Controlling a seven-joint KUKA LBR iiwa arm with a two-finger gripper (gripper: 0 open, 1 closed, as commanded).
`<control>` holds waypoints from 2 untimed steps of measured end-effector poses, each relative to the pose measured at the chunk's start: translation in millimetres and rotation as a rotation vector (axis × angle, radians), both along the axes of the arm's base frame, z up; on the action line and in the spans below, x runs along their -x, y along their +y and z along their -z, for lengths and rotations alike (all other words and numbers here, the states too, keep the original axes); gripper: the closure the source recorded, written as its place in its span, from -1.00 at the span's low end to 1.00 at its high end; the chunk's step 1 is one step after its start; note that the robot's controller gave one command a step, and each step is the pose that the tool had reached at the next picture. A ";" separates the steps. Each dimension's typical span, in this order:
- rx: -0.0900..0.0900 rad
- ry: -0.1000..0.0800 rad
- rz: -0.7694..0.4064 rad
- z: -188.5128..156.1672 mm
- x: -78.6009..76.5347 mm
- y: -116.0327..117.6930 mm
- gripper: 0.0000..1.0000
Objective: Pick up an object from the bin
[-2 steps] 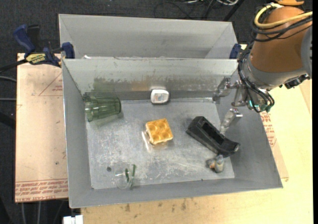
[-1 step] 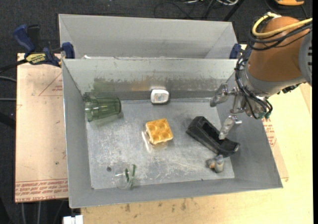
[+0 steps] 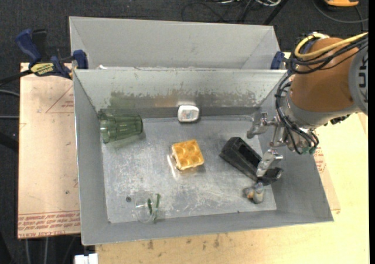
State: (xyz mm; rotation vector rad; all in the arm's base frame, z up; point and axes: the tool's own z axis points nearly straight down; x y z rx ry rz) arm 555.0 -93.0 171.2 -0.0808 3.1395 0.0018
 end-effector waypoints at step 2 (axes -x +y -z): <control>-0.008 -0.016 -0.082 79.1 -11.0 -2.4 1.00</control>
Offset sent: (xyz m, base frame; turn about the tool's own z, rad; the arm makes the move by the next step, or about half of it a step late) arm 0.0000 0.0000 0.0000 0.0000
